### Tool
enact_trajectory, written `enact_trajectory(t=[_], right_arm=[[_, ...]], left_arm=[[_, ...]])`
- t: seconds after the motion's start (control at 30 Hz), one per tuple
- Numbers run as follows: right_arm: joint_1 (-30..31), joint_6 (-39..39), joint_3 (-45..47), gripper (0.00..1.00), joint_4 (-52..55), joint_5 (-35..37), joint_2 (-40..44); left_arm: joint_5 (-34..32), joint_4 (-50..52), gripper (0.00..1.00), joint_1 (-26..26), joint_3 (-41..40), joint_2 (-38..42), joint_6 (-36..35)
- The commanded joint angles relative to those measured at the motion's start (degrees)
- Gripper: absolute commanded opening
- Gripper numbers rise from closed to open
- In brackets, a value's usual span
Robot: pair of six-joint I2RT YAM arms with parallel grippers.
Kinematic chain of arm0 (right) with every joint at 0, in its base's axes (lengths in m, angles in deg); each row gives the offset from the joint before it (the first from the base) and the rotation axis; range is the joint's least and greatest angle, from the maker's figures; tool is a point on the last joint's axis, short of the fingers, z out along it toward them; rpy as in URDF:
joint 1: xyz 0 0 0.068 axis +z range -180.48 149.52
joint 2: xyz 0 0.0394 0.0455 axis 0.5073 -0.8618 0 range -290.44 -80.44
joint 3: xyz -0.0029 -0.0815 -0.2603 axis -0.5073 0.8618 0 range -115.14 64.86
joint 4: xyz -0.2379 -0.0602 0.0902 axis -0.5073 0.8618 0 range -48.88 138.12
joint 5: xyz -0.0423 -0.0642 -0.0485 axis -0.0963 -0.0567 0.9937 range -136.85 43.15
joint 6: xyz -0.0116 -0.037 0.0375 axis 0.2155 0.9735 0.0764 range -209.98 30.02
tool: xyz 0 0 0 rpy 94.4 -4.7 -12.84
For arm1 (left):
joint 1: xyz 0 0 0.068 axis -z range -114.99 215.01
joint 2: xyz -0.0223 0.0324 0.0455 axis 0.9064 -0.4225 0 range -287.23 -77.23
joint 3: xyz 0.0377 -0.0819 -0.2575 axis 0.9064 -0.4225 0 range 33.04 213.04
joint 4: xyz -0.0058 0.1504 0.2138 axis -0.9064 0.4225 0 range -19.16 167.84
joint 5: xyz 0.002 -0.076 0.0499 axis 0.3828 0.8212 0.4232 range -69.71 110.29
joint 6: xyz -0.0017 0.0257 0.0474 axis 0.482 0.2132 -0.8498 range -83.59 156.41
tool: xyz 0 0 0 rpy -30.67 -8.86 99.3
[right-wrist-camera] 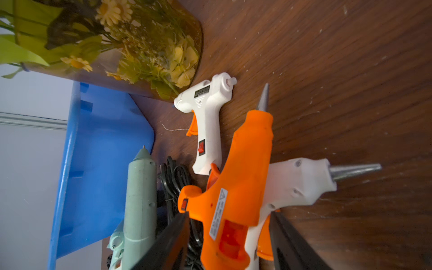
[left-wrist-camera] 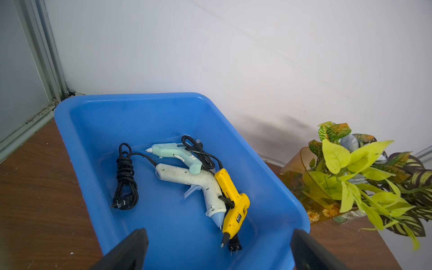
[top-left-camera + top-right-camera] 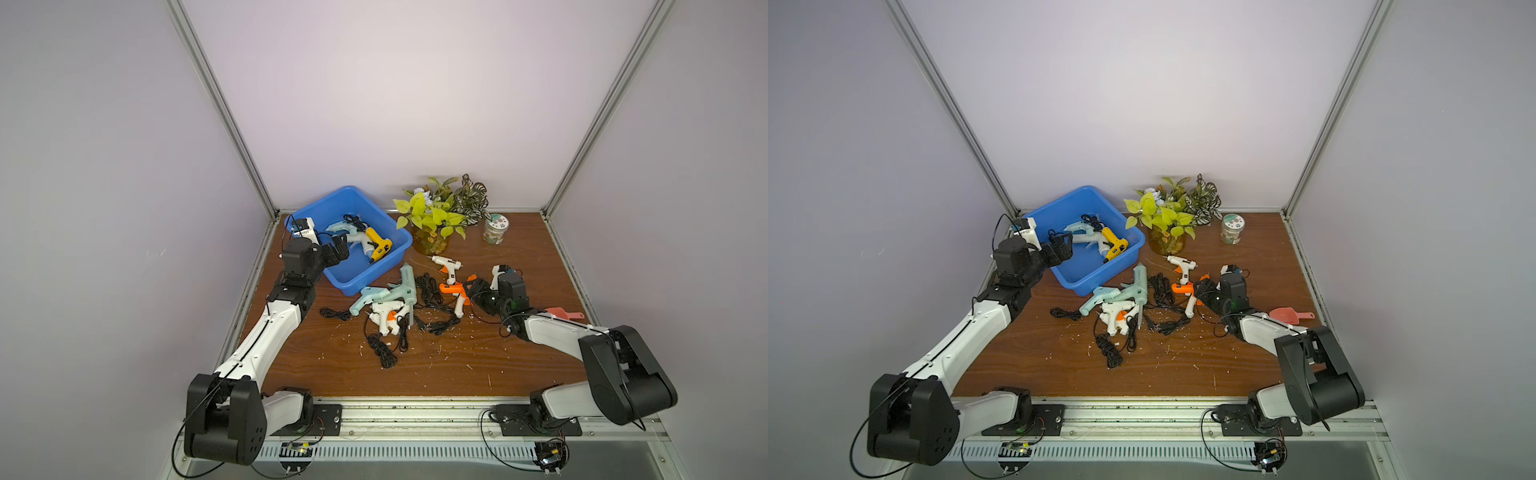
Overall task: Put the hot melt glue gun into the storage box
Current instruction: Pick up the hot melt adhesive gun from the center of the board.
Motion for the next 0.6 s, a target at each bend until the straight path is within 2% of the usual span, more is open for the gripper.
enact_trajectory(t=[0.0, 0.3, 0.47, 0.57], right_arm=[[-0.2, -0.6, -2.5, 0.57, -5.0, -2.2, -2.0], [-0.3, -1.5, -2.5, 0.37, -10.8, -6.4, -6.1], [-0.3, -0.3, -2.0, 0.23, -9.2, -6.5, -3.8], [-0.3, 1.1, -1.2, 0.2, -7.4, -5.4, -0.3]], left_arm=[[-0.8, -2.1, 1.0, -0.4, -0.4, 0.6, -0.6], [-0.6, -2.9, 1.0, -0.4, -1.4, 0.4, -0.1], [0.1, -3.0, 1.0, -0.4, -1.4, 0.3, 0.2], [0.8, -3.3, 1.0, -0.4, -1.5, 0.2, 0.9]])
